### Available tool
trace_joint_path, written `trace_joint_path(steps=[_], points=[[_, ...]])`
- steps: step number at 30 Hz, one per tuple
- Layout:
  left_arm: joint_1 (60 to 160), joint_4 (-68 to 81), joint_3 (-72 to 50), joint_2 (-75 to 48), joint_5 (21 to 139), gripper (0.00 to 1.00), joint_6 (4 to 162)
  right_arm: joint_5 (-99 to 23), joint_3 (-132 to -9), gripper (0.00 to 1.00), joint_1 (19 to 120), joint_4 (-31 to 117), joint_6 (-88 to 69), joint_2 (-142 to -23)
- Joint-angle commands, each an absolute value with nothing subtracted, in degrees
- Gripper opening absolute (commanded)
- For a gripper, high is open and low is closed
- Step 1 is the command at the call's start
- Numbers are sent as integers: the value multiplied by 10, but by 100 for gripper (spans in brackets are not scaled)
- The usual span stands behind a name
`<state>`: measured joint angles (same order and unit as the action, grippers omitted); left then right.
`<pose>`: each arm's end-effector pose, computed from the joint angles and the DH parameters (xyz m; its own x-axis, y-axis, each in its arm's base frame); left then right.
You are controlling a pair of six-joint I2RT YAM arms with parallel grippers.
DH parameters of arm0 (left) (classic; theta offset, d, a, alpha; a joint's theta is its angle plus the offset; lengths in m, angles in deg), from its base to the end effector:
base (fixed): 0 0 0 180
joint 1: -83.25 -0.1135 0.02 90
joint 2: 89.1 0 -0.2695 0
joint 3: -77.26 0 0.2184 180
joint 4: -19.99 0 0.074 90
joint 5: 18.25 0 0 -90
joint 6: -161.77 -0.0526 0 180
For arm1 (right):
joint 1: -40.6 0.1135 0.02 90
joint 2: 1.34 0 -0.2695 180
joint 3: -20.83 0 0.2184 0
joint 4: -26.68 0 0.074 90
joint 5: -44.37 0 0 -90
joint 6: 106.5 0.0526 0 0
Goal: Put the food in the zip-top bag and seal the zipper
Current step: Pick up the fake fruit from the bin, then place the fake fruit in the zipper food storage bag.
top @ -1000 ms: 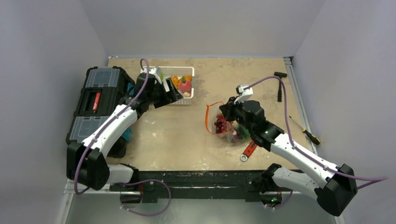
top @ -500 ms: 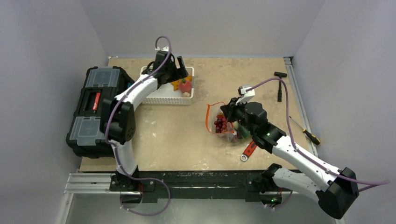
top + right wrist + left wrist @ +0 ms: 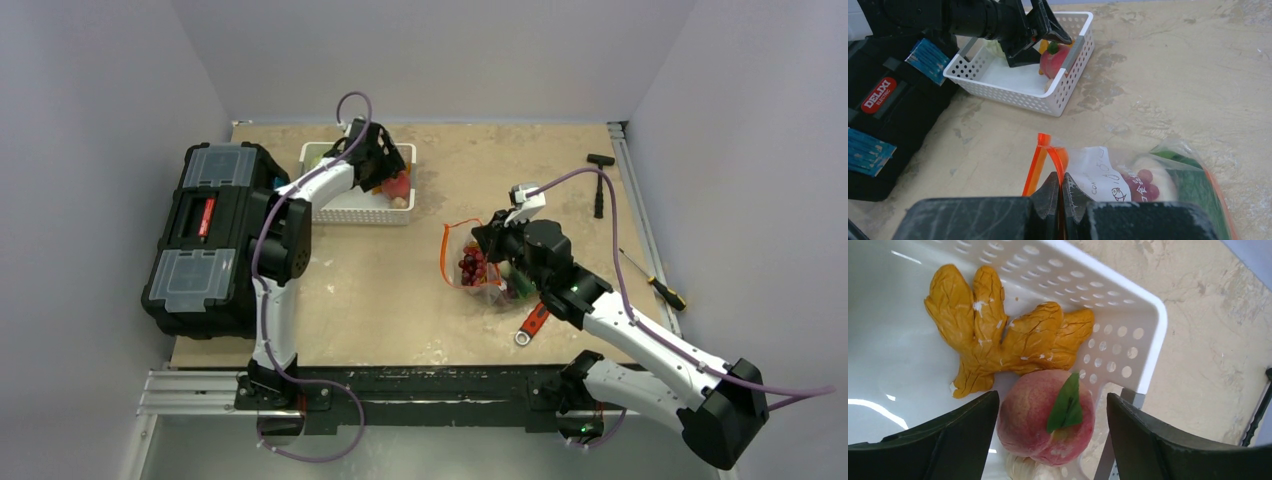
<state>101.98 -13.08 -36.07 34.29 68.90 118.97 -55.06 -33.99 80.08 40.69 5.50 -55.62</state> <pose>0.4514 -0.1503 0.2139 -0.6500 -0.5534 -0.5208 -0.2805 0.8117 -0.5124 0.1625 0.1227 0.3050 -0.3556 0.1859 -0.9160 -0.4002 0.8554 0.3289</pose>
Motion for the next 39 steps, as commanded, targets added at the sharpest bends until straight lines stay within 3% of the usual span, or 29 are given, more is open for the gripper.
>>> trace_joint_path(steps=[1,4,9,16,24,32,39], points=[[1014,-97,-336,336,704,75,1232,-552,-340,0,805,366,47,-542],[1014,-99,-325,337,712,68,1236,-551,-338,0,805,365,48,-542],[1014,-97,-313,335,721,65,1238,-554,-338,0,806,365,48,-543],[1009,-89,-300,295,743,37,1199,-552,-340,0,806,371,47,-543],[996,-115,-263,175,723,12,1150,-544,-336,0,805,365,51,-544],[976,-150,-217,43,775,9,1143,-540,-334,0,805,361,54,-547],[980,-66,-32,-110,908,6,1194,-515,-338,0,805,353,61,-559]])
